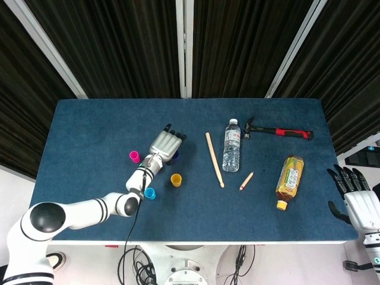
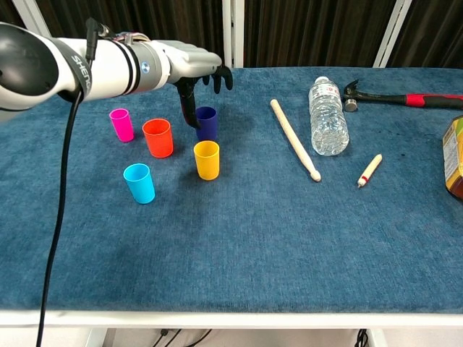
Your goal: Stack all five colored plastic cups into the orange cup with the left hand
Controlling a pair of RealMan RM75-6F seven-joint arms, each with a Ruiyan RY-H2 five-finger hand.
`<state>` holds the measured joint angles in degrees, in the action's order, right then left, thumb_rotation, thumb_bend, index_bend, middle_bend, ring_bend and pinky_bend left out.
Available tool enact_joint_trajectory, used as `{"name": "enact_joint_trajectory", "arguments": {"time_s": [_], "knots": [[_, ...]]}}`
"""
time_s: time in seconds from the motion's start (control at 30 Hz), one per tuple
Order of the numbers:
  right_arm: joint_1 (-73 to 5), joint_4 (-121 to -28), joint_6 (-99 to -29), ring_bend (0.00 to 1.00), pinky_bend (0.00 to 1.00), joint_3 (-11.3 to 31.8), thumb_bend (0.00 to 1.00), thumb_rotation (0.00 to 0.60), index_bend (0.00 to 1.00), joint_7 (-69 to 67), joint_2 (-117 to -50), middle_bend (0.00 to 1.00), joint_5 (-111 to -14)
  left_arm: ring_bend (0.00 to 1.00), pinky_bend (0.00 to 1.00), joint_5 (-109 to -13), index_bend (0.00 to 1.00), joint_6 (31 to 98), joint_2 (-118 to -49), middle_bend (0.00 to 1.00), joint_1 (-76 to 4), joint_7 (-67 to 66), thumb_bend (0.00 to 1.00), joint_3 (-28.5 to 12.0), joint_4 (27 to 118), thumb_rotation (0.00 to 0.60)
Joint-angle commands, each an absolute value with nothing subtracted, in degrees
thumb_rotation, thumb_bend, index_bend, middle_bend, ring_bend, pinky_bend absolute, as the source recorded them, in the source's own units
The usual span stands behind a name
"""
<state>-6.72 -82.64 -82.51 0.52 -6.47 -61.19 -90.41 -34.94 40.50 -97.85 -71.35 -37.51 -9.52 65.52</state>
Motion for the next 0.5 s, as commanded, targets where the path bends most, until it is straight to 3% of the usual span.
{"name": "enact_joint_trajectory", "arguments": {"time_s": [0.03,0.3,0.5], "knots": [[-6.73,-82.38,-82.36,0.0,0.0,0.58,0.33,0.6,0.0,-6.74,-61.27,0.0,-90.21,0.25,0.0,-36.68,0.22,39.91,-99.05,0.24,-71.09,-36.12,0.16,-9.02,63.59,0.6],[-7.0,-81.73,-81.43,0.0,0.0,0.73,0.33,0.6,0.0,-7.29,-61.34,0.0,-89.54,0.4,0.03,-42.5,0.32,38.98,-101.31,0.33,-69.53,-30.96,0.17,-8.83,59.85,0.6],[-7.03,-81.3,-80.51,0.0,0.0,0.76,0.33,0.6,0.0,-7.47,-61.39,0.0,-88.67,0.42,0.04,-46.4,0.35,37.95,-102.4,0.36,-69.01,-28.47,0.19,-8.63,57.58,0.6]]}}
